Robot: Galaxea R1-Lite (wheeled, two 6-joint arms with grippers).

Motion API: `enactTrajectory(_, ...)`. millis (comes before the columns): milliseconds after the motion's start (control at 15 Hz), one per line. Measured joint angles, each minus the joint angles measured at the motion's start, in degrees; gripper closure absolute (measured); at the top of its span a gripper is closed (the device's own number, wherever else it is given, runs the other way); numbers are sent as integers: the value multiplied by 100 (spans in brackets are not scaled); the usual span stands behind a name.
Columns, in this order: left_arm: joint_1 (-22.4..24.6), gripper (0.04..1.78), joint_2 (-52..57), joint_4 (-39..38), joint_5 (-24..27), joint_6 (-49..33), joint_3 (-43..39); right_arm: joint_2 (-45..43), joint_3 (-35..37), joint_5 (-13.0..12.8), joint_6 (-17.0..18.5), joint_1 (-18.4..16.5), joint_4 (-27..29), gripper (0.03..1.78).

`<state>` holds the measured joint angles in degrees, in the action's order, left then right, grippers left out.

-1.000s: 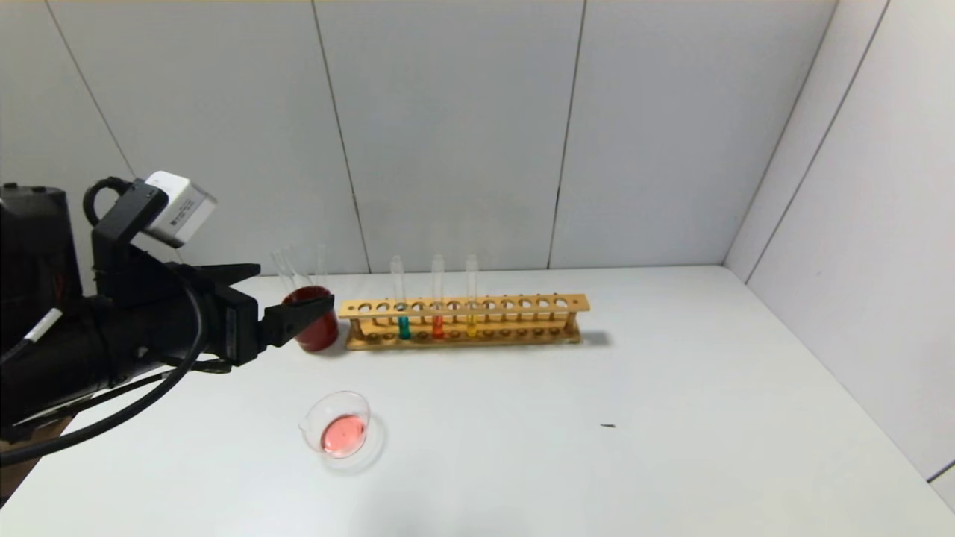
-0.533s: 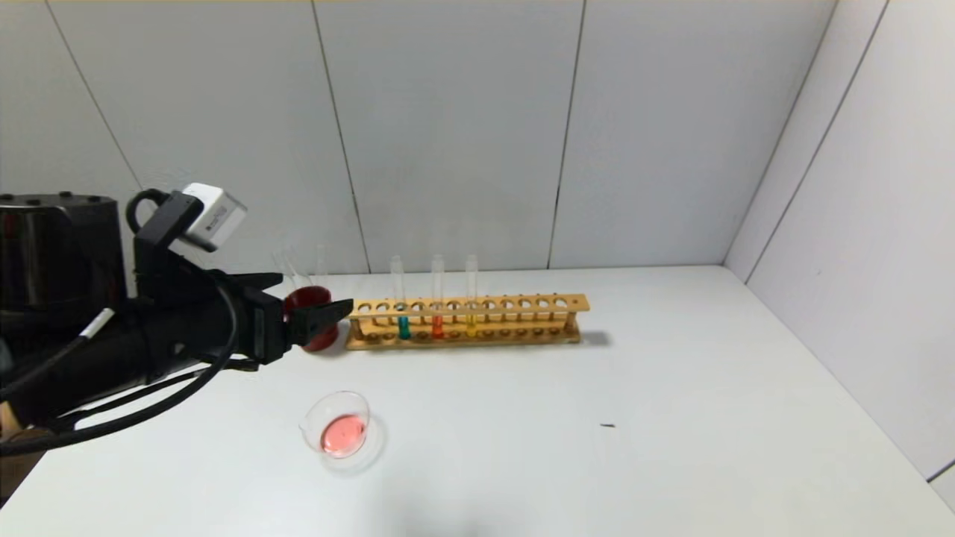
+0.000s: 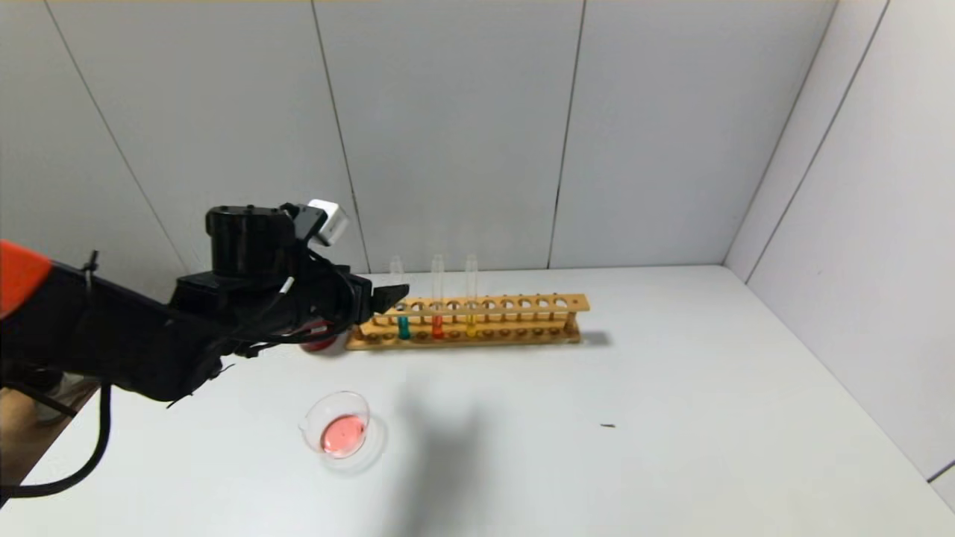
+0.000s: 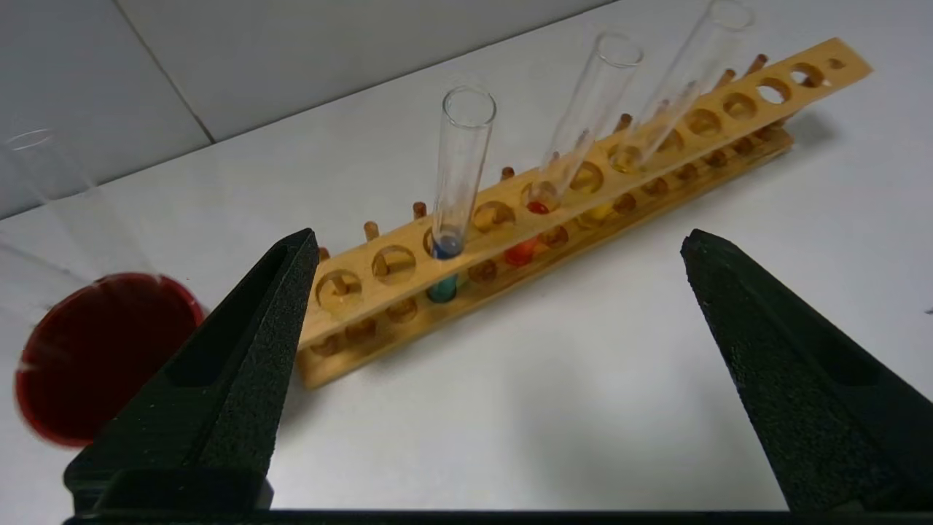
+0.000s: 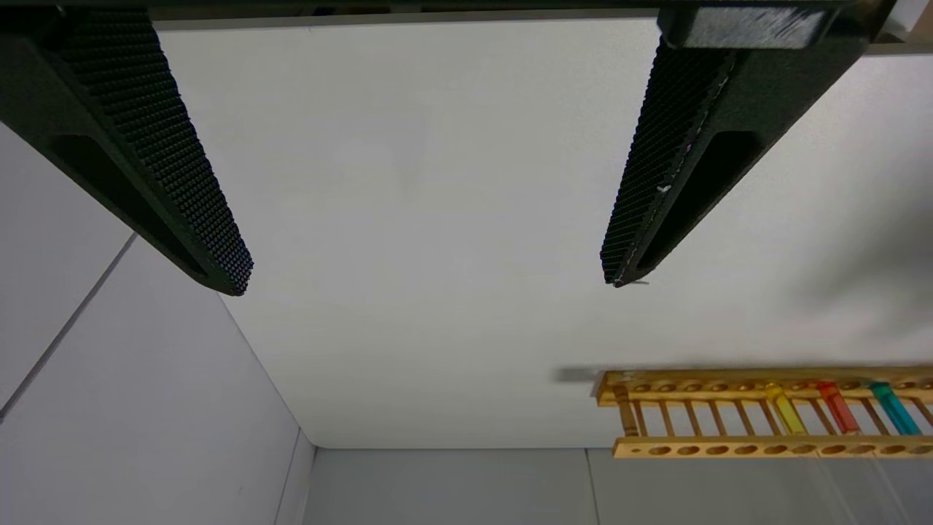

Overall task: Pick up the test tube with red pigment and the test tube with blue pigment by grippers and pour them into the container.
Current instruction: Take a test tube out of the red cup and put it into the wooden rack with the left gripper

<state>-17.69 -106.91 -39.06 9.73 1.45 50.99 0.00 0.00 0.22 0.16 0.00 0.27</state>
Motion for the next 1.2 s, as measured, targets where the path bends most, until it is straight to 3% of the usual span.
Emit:
enactTrajectory(400,88,7,-1139,23,-23,4,1075,0,0,2,0,0,0,6)
enactTrajectory(600,110,19,-1462,37,-20,12,1432,0,0,2,2,0,-2,6)
enactTrajectory(800,90,55,-1693,94,-23,15,1740,0,0,0,2,0,0,6)
enactTrajectory(1067,63,129,-1803,113,-28,20,1847,0,0,2,2,0,0,6)
enactTrajectory(1200,55,149,-1807,116,-28,22,1849,0,0,0,2,0,0,6)
